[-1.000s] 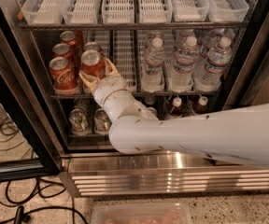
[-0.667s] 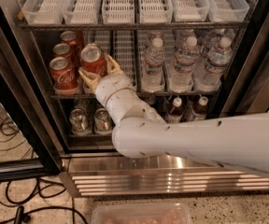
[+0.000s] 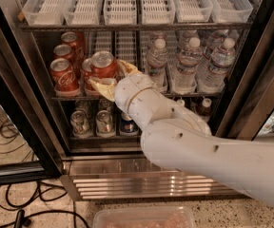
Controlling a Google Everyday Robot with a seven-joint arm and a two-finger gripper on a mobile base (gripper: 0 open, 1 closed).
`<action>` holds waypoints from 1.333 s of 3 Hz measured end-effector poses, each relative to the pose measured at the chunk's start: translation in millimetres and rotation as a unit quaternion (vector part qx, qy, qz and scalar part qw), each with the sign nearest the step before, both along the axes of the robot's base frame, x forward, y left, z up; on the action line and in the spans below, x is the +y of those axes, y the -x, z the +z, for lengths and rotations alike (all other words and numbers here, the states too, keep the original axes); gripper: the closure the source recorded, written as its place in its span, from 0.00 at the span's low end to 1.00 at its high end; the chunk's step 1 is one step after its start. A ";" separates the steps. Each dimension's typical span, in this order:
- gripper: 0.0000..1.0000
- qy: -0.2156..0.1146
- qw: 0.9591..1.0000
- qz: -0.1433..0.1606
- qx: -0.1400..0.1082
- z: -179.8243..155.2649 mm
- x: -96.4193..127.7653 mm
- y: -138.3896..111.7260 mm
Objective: Pick coke can from middle shelf of fridge
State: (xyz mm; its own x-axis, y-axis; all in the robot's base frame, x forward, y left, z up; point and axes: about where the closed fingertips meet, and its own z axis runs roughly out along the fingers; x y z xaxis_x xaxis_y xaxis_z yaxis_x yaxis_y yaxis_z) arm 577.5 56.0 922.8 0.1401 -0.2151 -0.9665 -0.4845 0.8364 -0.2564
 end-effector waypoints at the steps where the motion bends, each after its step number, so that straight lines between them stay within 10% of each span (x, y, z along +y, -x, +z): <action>1: 1.00 0.030 0.998 0.029 0.048 -10.9 -10.9 20.0; 3: 1.00 0.107 0.978 0.106 0.141 -82.2 6.0 50.9; 4: 1.00 0.107 0.978 0.106 0.141 -82.1 6.0 50.9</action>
Offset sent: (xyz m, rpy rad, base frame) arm -0.0782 -0.0682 -0.0428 -0.1419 0.4657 0.3942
